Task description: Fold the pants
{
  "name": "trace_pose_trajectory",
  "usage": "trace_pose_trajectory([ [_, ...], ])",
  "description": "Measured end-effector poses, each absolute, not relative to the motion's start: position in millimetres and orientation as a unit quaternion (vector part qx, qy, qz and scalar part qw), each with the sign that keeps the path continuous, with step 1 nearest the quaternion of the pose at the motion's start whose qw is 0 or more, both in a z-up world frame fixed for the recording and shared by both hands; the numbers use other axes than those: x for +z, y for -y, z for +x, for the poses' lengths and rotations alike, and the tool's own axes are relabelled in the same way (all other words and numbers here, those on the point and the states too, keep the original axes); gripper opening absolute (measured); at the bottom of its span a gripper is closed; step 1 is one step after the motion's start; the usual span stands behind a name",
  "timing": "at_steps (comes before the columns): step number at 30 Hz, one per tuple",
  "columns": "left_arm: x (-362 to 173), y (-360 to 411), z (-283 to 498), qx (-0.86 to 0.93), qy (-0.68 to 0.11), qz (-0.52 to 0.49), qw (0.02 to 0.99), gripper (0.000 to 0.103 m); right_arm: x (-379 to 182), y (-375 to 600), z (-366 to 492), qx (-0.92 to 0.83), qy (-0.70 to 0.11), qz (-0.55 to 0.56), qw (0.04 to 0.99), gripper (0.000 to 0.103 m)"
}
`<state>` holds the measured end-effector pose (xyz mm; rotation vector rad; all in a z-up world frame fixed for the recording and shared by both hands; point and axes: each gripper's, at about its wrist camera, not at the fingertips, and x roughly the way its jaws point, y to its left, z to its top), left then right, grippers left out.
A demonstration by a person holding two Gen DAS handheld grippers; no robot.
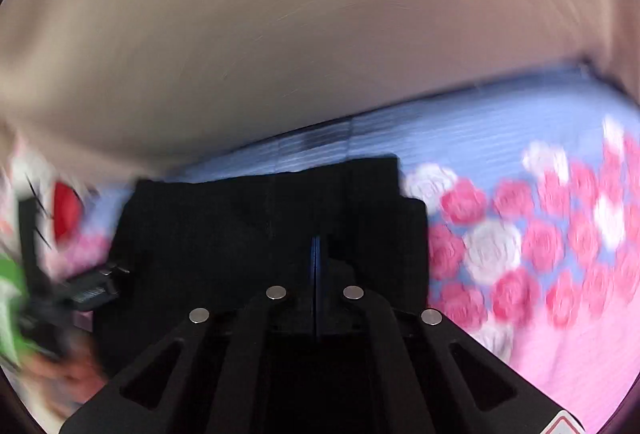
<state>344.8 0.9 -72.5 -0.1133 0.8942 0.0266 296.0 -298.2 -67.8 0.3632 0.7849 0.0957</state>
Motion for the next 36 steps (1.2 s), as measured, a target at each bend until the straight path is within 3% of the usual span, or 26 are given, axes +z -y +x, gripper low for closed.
trace_pose_trajectory([
  [3, -57, -4, 330, 0.015, -0.416, -0.043, 0.908, 0.096, -41, 283, 266, 0.066, -0.347, 0.145, 0.924, 0.001],
  [6, -49, -4, 306, 0.028, -0.393, -0.016, 0.919, 0.096, -65, 280, 259, 0.049, -0.38, 0.093, 0.919, 0.0],
  [12, -47, -4, 236, 0.015, -0.384, 0.017, 0.923, 0.096, -43, 280, 200, 0.089, -0.346, 0.109, 0.928, 0.002],
  [14, -69, 2, 231, 0.028, -0.403, 0.049, 0.913, 0.097, -77, 279, 207, 0.061, -0.396, 0.067, 0.914, 0.0],
  [17, -70, 3, 237, 0.027, -0.421, 0.023, 0.906, 0.097, -82, 289, 199, 0.072, -0.397, 0.131, 0.906, 0.0],
  [20, -59, 3, 223, 0.029, -0.407, 0.018, 0.913, 0.096, -62, 276, 182, 0.07, -0.362, 0.093, 0.925, 0.0],
  [23, -58, 12, 220, 0.038, -0.409, 0.035, 0.911, 0.096, -90, 282, 203, 0.049, -0.408, 0.095, 0.907, 0.0],
  [26, -52, 14, 205, 0.026, -0.408, 0.028, 0.912, 0.096, -80, 281, 180, 0.037, -0.393, 0.113, 0.912, 0.0],
  [28, -45, 16, 187, 0.027, -0.398, 0.035, 0.917, 0.096, -63, 264, 150, 0.02, -0.367, 0.082, 0.926, 0.007],
  [32, -36, 16, 166, 0.013, -0.379, 0.033, 0.925, 0.096, -43, 252, 104, 0.007, -0.339, 0.074, 0.938, 0.009],
  [36, -24, 21, 125, 0.017, -0.347, 0.044, 0.937, 0.097, -38, 252, 65, -0.027, -0.314, 0.072, 0.946, 0.032],
])
